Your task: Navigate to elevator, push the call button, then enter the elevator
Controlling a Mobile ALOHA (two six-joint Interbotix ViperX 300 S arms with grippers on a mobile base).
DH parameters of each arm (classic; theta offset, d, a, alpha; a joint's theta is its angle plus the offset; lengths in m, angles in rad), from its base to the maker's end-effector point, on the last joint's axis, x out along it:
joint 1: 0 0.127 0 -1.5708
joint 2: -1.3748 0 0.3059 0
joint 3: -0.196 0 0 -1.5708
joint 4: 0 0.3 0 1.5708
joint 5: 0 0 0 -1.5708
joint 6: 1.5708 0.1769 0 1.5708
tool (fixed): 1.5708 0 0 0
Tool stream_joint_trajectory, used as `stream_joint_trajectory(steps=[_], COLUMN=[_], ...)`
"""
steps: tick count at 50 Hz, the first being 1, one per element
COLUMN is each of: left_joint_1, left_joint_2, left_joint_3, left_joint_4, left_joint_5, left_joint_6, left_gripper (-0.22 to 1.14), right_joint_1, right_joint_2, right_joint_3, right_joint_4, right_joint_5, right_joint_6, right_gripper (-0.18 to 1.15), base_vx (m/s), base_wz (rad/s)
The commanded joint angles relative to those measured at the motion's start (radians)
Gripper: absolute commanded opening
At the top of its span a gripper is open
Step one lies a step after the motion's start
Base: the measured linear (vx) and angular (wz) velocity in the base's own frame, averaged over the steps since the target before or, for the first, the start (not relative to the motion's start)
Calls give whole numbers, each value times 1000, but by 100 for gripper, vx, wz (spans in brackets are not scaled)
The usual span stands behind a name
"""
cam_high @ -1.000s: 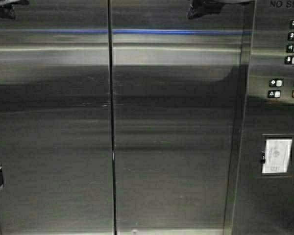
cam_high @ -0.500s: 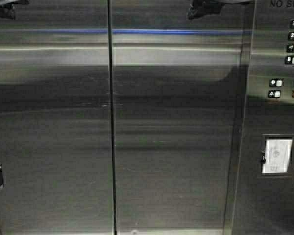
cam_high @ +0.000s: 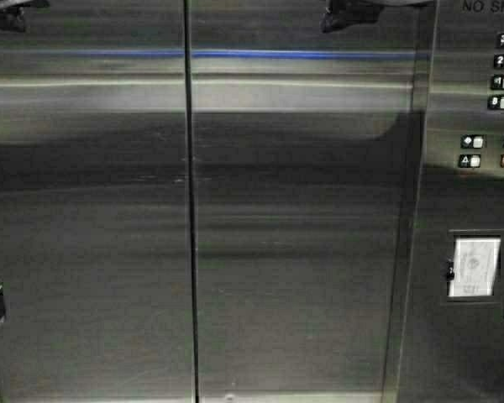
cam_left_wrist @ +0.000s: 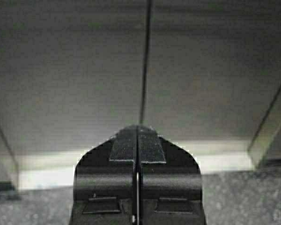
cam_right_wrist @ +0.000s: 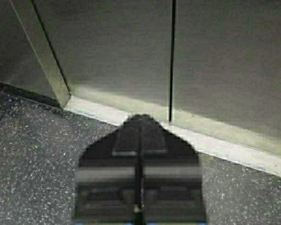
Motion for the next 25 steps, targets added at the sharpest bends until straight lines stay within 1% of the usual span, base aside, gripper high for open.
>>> stream_joint_trajectory(steps=[1,25], left_joint_1=[0,2], left_joint_2=[-3,-3], left_joint_3=[-26,-25], left_joint_4=[-2,-2], left_joint_5=[-8,-8], left_joint_6=[2,2], left_gripper=[2,2], right_joint_1=[2,2], right_joint_2=[-11,-12], right_joint_3=[-17,-17], right_joint_4=[2,2], right_joint_5=[-9,-9], right_joint_6=[2,2], right_gripper=[6,6], base_vx=[0,0], base_wz=[0,0])
